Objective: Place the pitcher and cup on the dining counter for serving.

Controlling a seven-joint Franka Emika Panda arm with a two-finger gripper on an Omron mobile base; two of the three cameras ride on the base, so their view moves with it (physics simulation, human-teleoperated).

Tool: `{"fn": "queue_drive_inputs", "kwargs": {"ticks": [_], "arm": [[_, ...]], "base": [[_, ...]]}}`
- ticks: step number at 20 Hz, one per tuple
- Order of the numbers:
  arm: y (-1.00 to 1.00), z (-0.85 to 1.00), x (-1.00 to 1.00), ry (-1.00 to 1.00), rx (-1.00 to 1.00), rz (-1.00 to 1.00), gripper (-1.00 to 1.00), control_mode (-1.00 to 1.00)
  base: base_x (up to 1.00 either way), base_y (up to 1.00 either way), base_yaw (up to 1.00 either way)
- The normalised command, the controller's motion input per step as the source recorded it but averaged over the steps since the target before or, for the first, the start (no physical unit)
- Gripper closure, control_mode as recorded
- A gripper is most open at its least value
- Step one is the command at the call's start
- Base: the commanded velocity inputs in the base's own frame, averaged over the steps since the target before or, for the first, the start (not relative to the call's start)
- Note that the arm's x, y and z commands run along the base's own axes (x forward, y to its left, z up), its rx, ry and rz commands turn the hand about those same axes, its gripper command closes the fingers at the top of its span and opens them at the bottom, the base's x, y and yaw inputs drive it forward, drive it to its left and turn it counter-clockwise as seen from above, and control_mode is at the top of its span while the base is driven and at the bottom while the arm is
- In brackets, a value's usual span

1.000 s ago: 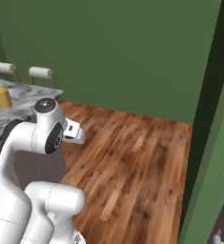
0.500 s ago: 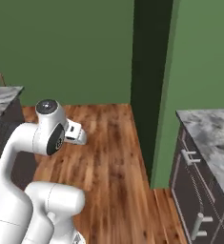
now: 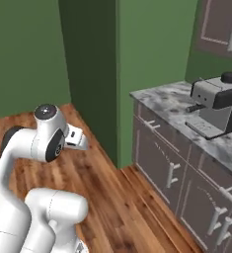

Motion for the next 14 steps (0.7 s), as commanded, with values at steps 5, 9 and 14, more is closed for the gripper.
{"fn": "queue_drive_inputs", "kwargs": {"ticks": [5, 9, 14], "arm": [[0.00, 0.00, 0.00, 0.00, 0.00, 0.00, -1.00, 1.00], [0.00, 0.00, 0.00, 0.00, 0.00, 0.00, -1.00, 1.00], [0.00, 0.00, 0.00, 0.00, 0.00, 0.00, -1.00, 1.00]], "base": [[0.11, -0.36, -0.52], [0.61, -0.51, -0.38], [0.31, -0.66, -0.30]]}}
